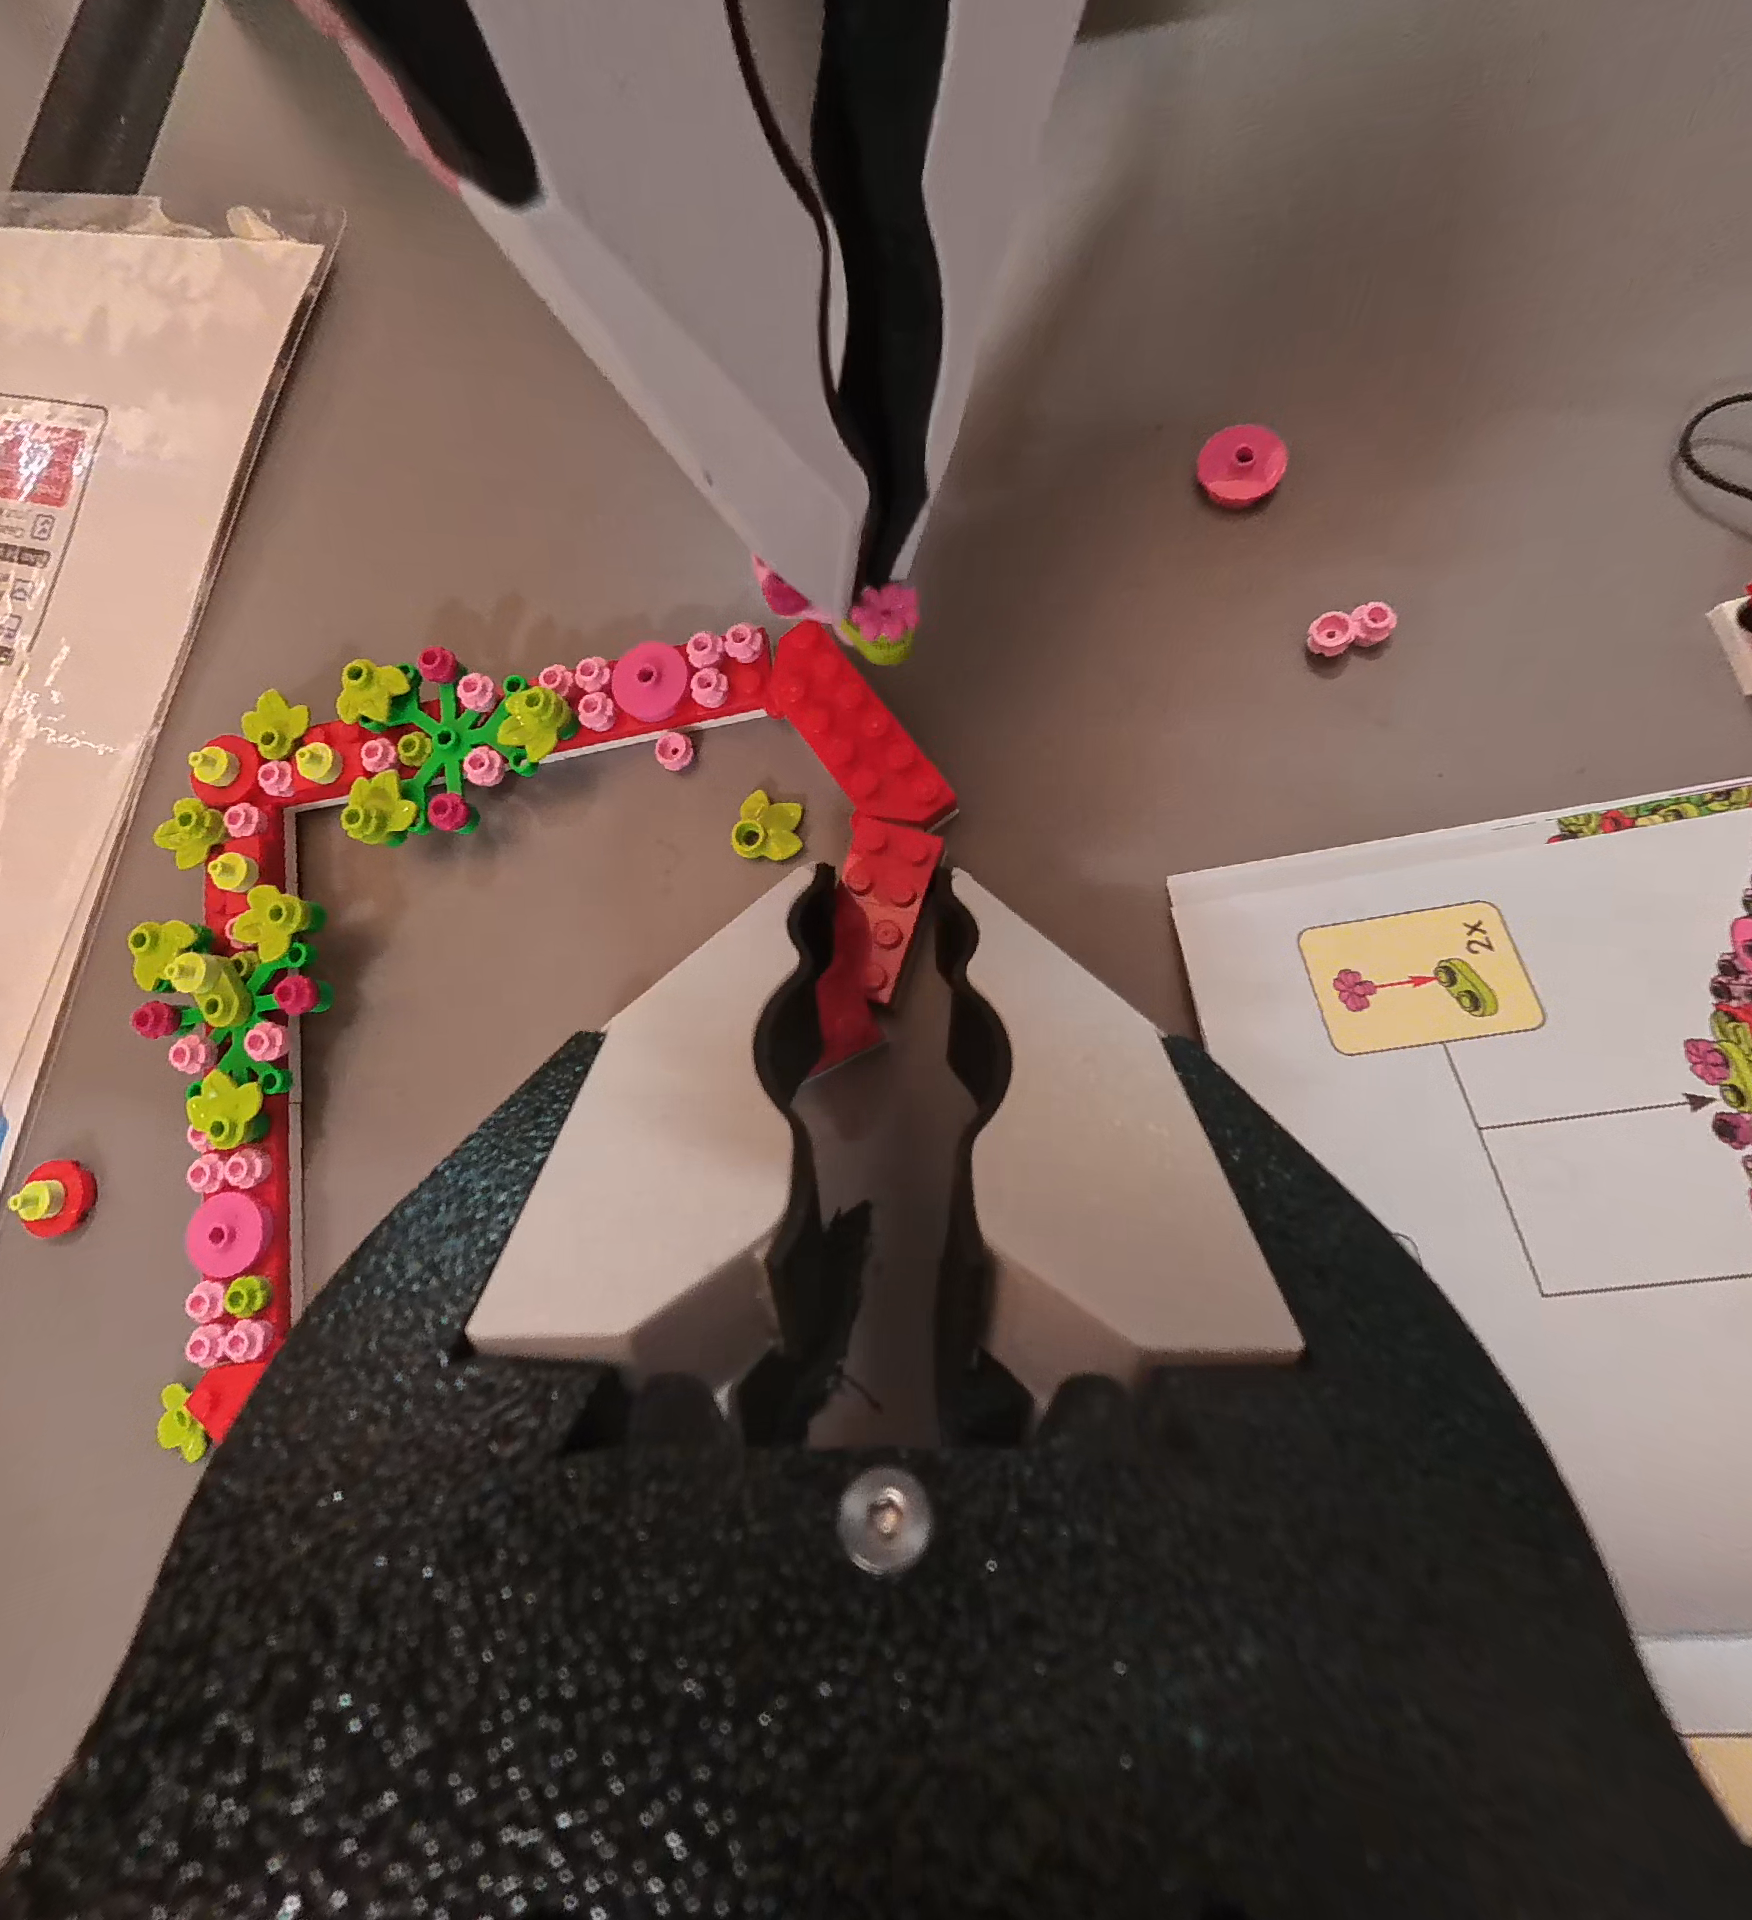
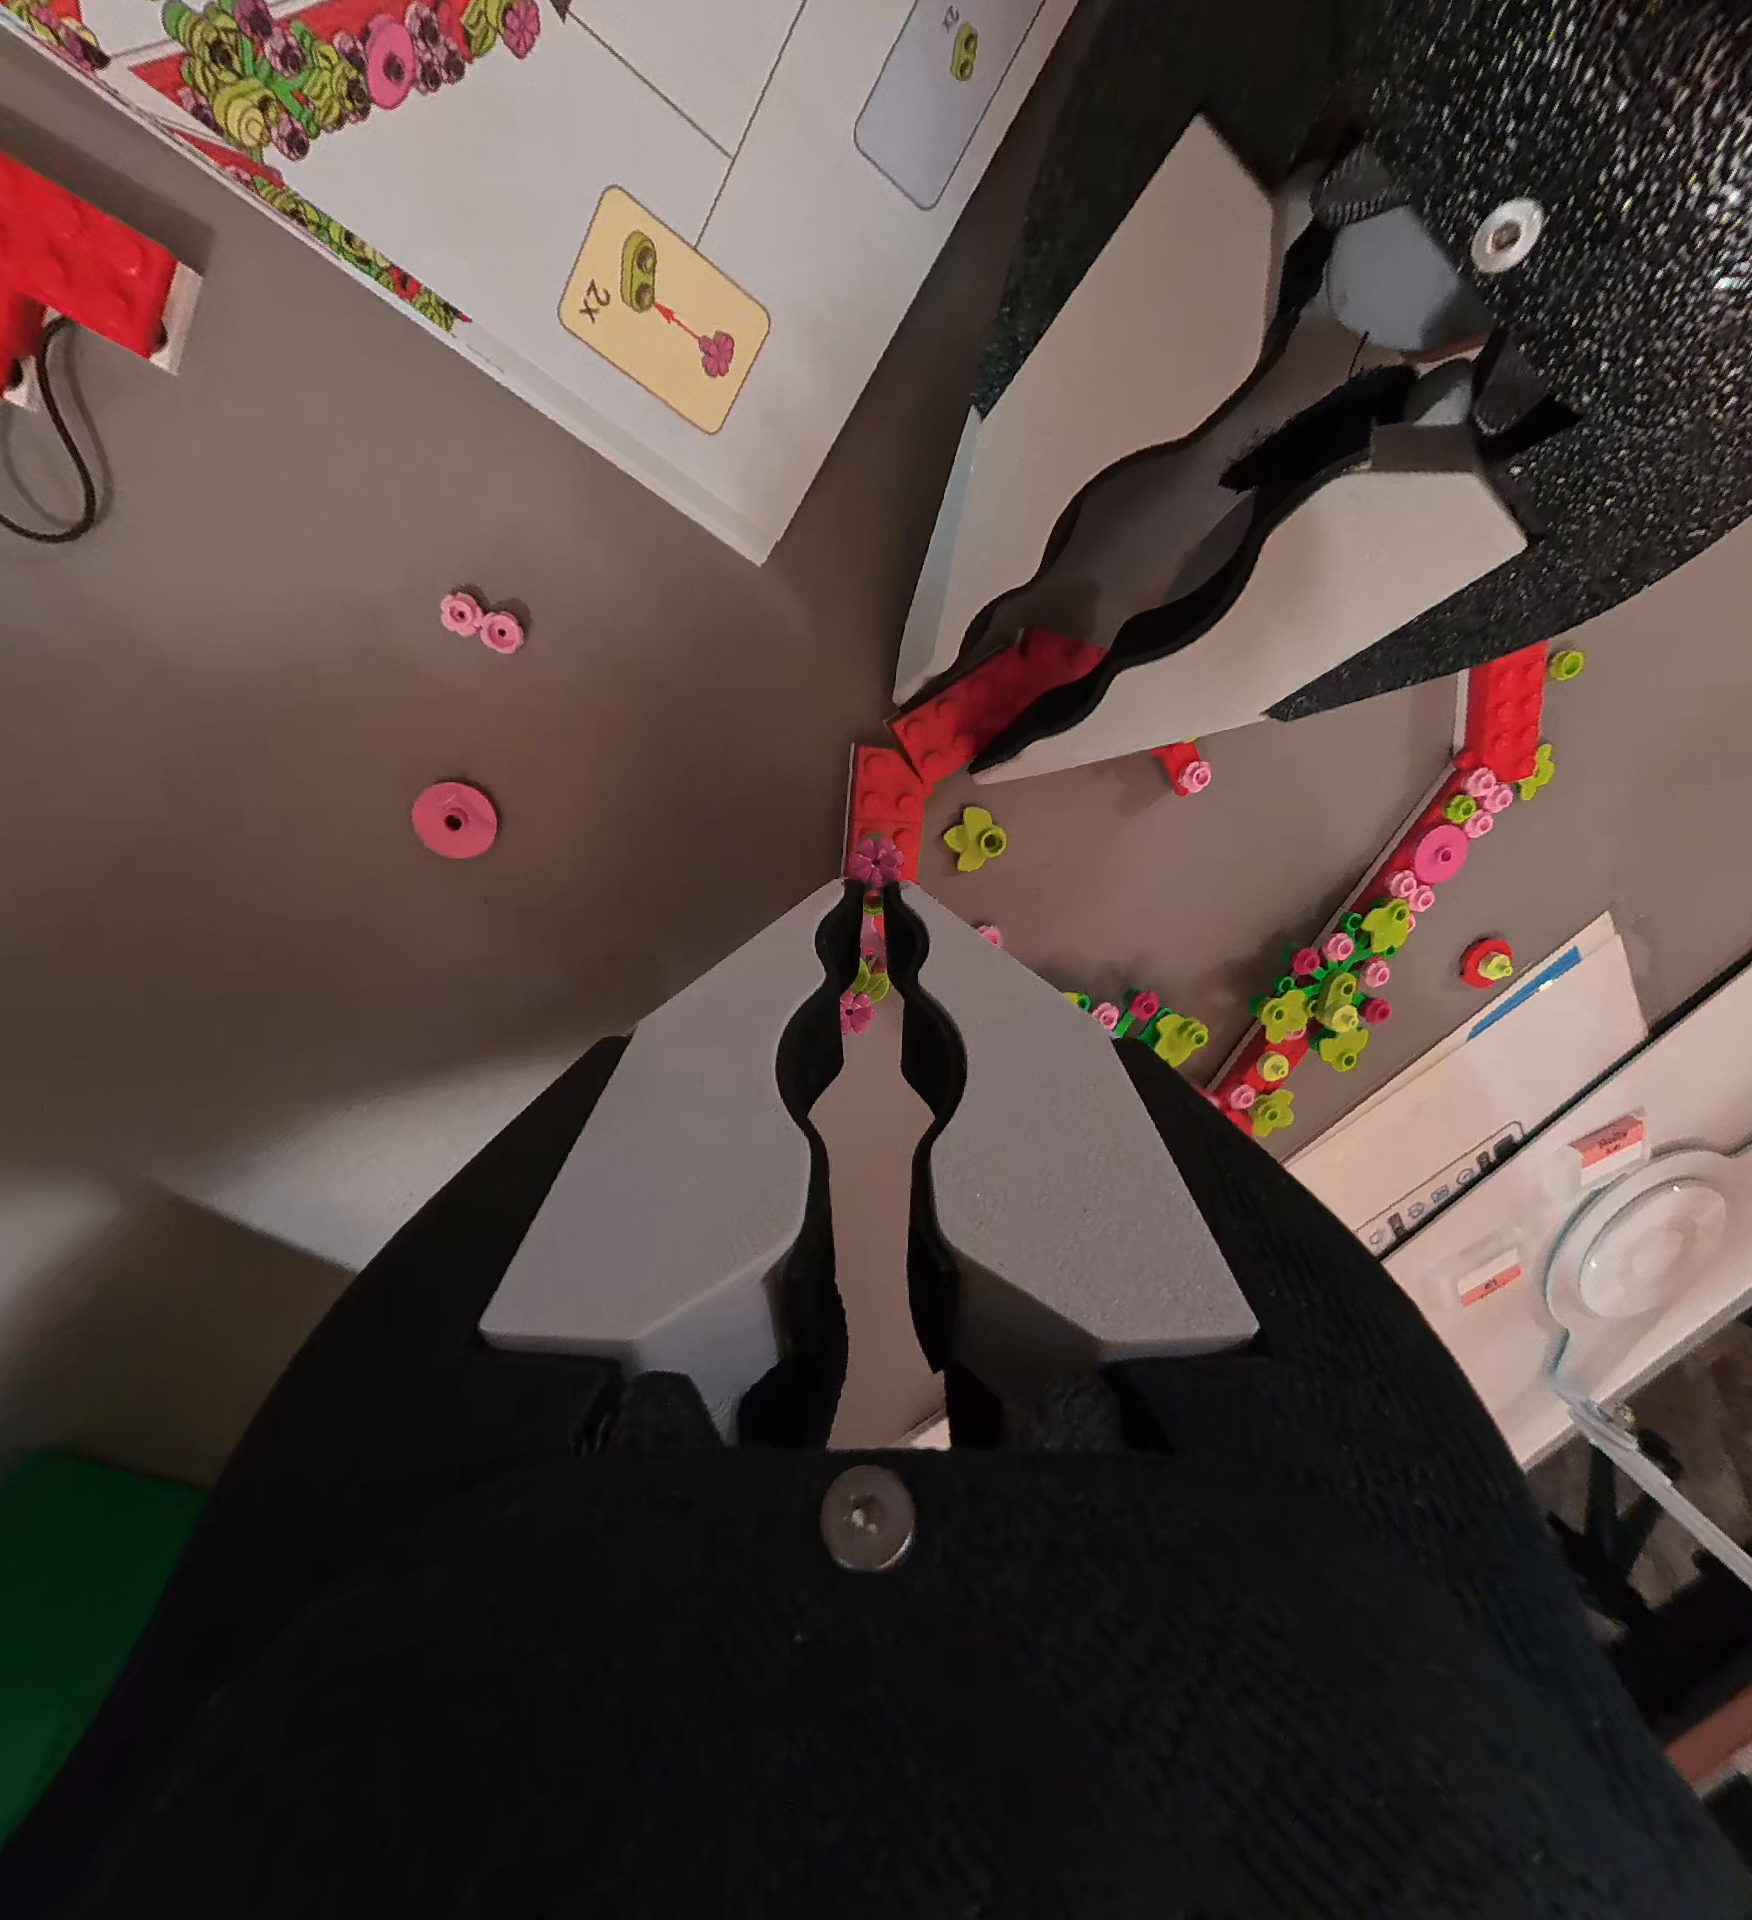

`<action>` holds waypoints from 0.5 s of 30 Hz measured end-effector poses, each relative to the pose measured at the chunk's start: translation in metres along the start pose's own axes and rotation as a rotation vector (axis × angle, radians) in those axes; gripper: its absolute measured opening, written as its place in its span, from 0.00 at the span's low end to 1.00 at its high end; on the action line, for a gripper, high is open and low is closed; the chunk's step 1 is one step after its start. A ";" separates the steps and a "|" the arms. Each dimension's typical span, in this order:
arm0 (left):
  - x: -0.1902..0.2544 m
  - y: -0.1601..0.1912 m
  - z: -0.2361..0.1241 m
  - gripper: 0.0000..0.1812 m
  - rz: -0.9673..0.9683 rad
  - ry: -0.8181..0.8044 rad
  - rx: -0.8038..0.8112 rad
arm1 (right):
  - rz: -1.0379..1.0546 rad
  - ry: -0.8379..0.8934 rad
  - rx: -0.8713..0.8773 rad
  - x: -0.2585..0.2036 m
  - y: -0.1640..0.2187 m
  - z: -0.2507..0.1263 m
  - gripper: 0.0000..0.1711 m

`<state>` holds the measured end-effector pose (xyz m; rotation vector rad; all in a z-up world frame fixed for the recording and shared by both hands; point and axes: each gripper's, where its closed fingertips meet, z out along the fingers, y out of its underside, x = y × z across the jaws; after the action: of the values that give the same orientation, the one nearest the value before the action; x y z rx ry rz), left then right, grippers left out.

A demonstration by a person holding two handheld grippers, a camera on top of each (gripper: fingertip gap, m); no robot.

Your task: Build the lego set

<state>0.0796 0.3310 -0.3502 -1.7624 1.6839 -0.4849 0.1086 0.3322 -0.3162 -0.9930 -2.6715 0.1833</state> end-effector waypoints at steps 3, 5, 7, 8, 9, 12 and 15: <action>0.000 0.000 0.000 0.10 0.005 0.009 0.008 | -0.005 0.015 0.007 0.003 -0.002 0.004 0.01; 0.000 0.000 0.000 0.10 0.008 0.019 0.011 | 0.008 0.023 -0.017 0.008 0.003 0.006 0.01; -0.001 0.001 0.000 0.10 0.022 0.025 0.001 | 0.024 0.014 -0.014 0.010 0.006 0.009 0.01; -0.001 0.001 0.000 0.10 0.032 0.026 -0.003 | 0.027 0.005 -0.007 0.011 0.006 0.010 0.01; -0.001 0.001 -0.001 0.10 0.042 0.026 -0.005 | 0.023 -0.006 -0.005 0.010 0.006 0.012 0.01; -0.002 0.003 -0.002 0.09 0.054 0.032 0.002 | -0.012 -0.028 -0.002 0.010 0.001 0.017 0.01; -0.001 0.004 -0.003 0.09 0.057 0.048 0.027 | -0.065 -0.046 -0.017 0.008 -0.003 0.021 0.01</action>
<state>0.0743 0.3318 -0.3504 -1.6911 1.7472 -0.5265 0.0947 0.3349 -0.3343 -0.9157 -2.7467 0.1726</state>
